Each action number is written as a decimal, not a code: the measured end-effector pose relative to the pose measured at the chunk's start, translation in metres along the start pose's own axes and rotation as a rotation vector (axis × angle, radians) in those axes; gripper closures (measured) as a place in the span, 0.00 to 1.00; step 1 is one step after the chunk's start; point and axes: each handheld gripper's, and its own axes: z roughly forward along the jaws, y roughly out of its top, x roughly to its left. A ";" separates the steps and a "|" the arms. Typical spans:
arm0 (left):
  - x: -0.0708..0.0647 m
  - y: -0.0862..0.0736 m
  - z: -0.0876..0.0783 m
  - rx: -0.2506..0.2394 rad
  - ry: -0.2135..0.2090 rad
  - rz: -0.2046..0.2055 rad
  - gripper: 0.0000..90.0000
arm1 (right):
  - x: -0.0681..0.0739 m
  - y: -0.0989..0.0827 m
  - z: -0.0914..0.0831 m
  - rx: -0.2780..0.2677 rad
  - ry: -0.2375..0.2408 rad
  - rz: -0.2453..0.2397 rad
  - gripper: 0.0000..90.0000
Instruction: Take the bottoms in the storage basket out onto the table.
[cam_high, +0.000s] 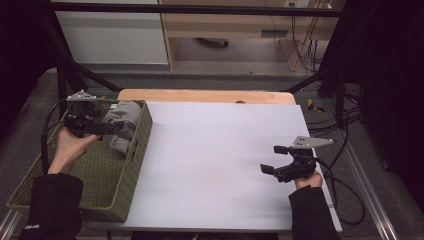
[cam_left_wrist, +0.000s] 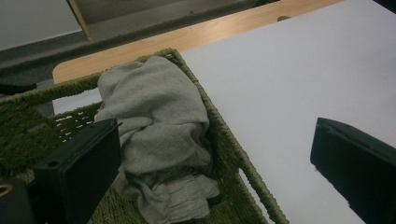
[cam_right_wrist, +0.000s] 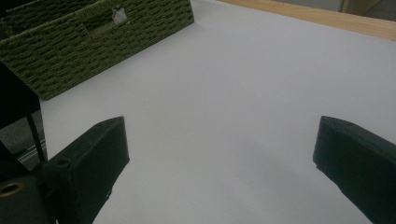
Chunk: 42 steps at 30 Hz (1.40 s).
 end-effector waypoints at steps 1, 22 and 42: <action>0.000 0.000 0.001 0.002 0.003 0.002 0.02 | 0.000 0.000 0.000 0.000 -0.001 0.000 0.04; 0.011 -0.001 0.020 0.031 0.035 -0.009 0.03 | 0.000 0.000 0.001 0.004 -0.001 0.003 0.04; 0.026 -0.009 0.043 0.079 0.065 -0.033 0.04 | 0.000 0.000 0.000 0.001 0.001 0.003 0.04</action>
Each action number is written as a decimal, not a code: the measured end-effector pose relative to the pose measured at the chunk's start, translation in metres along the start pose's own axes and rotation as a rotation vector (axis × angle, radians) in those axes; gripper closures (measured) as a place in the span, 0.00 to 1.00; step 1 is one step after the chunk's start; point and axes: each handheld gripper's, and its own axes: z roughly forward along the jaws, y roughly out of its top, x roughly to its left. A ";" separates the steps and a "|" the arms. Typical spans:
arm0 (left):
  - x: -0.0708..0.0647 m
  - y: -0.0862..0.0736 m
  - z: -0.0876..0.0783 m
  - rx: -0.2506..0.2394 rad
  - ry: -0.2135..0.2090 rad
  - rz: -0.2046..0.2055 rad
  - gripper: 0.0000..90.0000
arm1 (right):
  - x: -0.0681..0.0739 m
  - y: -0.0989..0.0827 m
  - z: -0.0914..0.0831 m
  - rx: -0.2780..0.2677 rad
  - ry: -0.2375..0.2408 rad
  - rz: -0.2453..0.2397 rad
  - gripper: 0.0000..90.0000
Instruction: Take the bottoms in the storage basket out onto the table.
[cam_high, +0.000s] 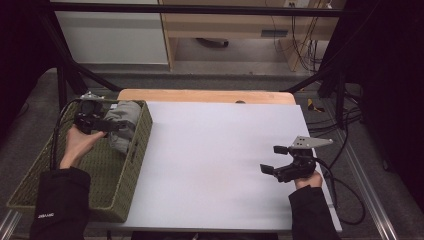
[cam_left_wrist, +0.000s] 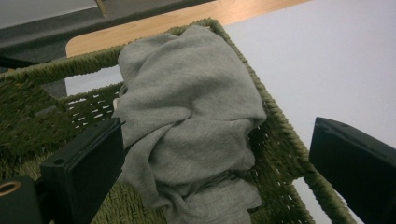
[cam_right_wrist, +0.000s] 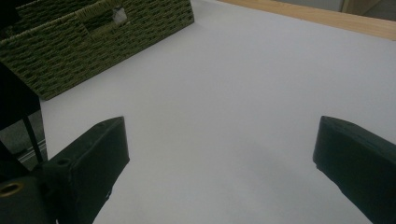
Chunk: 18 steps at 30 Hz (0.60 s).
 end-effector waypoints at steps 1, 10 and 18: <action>0.000 0.000 0.001 0.002 -0.002 0.000 0.04 | 0.000 0.000 0.000 -0.001 0.001 0.000 0.04; 0.005 -0.005 0.015 0.033 0.013 -0.007 0.05 | 0.000 0.000 0.000 0.000 0.000 -0.001 0.04; 0.008 -0.008 0.024 0.060 0.028 -0.009 0.05 | 0.000 0.000 0.001 0.000 0.002 0.002 0.04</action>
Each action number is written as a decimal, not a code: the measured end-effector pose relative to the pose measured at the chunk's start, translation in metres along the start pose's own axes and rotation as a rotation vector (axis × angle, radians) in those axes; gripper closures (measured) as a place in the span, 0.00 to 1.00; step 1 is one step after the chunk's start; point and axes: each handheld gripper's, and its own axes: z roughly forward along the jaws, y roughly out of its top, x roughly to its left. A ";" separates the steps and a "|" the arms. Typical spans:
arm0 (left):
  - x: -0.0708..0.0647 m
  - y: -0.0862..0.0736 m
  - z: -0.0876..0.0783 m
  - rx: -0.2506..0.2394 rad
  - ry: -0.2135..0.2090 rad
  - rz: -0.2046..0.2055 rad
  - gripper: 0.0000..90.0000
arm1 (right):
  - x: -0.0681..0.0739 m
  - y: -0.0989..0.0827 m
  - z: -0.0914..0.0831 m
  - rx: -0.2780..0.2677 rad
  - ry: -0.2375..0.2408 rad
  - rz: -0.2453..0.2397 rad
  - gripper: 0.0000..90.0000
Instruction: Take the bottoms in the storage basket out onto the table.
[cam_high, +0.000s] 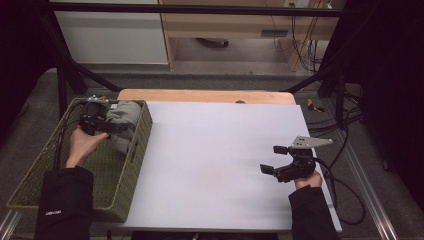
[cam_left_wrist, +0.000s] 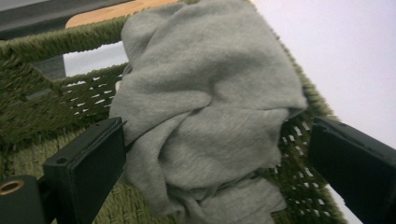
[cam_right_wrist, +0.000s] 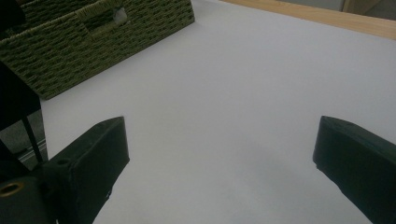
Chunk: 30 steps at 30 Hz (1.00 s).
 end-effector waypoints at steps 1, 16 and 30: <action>0.000 -0.001 0.001 -0.002 0.000 -0.006 0.05 | 0.000 0.000 0.000 0.001 0.000 -0.002 0.04; 0.001 -0.007 0.015 0.014 -0.003 -0.015 0.11 | 0.000 0.000 0.000 0.000 0.000 -0.001 0.04; -0.001 -0.008 0.019 0.021 -0.028 -0.030 0.35 | 0.000 0.000 0.000 -0.001 0.002 -0.002 0.04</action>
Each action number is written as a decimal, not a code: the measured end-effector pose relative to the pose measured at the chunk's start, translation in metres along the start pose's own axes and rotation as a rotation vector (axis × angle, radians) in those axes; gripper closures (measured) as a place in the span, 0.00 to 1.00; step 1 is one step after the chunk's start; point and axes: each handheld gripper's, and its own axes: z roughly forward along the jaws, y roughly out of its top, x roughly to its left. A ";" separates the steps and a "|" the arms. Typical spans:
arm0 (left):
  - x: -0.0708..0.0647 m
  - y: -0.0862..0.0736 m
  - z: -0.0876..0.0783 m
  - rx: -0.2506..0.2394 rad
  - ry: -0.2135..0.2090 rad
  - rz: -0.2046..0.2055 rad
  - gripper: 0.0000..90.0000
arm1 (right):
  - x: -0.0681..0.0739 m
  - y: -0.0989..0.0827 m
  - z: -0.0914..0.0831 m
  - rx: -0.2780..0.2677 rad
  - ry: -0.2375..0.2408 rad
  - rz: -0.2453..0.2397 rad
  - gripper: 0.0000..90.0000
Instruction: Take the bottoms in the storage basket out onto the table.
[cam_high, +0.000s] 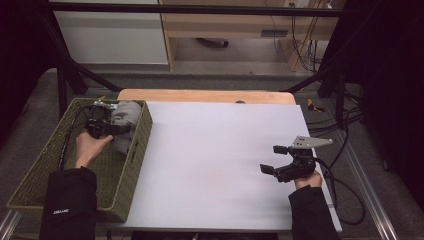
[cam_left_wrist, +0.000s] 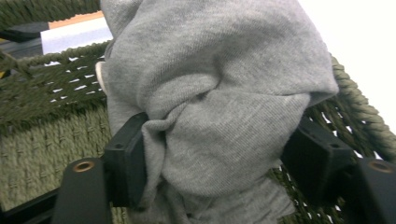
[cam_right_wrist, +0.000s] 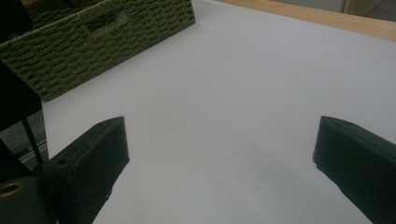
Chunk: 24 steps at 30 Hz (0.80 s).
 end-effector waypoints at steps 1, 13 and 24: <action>0.000 0.000 0.000 0.001 -0.001 0.002 0.37 | 0.000 0.000 0.000 -0.001 0.000 0.000 0.04; -0.004 -0.002 0.000 0.001 -0.013 0.031 0.56 | 0.000 0.000 0.000 -0.003 0.000 0.000 0.04; -0.006 -0.003 -0.001 -0.003 -0.008 0.033 0.69 | 0.000 0.000 0.000 -0.003 0.002 0.002 0.04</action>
